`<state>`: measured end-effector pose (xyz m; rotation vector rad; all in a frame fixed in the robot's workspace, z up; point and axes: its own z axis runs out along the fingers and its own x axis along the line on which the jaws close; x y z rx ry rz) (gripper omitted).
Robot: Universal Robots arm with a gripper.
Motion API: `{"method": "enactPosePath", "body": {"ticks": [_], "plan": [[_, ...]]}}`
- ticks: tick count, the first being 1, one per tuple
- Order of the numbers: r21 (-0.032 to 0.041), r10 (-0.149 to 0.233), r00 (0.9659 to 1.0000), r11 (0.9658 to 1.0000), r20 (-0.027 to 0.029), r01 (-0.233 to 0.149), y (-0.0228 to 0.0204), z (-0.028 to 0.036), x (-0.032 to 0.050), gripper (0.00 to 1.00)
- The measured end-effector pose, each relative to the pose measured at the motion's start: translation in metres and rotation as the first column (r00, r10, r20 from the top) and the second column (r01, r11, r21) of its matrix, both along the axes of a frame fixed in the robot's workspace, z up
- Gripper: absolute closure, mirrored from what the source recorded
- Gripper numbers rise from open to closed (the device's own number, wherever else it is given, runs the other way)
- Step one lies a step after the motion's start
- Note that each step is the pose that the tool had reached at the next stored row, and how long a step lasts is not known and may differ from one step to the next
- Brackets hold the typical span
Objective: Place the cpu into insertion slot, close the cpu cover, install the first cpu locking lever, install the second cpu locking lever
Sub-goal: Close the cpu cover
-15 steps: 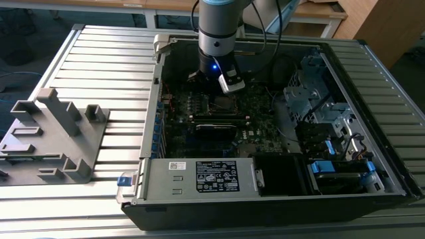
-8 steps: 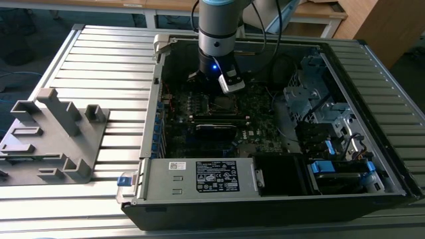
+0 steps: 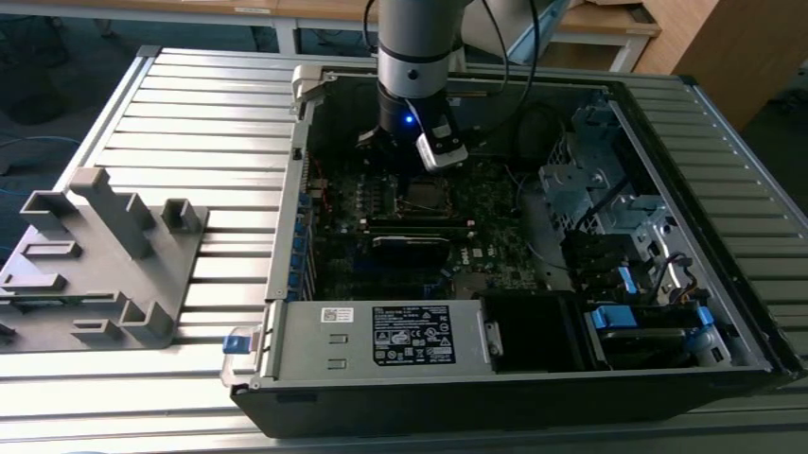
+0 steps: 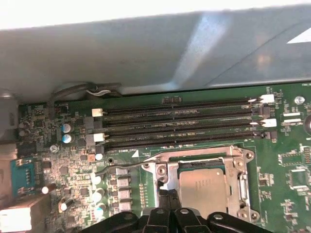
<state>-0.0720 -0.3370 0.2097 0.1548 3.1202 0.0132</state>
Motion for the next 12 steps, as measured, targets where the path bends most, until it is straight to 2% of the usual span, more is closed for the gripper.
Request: {"method": "enactPosePath", "body": {"ticks": [4,8,12], "plan": [[0.0000,0.000,1.0000,1.0000,0.0000,0.000,0.0000,0.0078,0.0000,0.89],[0.0001,0.000,1.0000,1.0000,0.0001,0.000,0.0000,0.0077,0.0017,0.89],[0.0000,0.000,1.0000,1.0000,-0.0008,0.000,0.0000,0.0076,0.0149,0.89]]}}
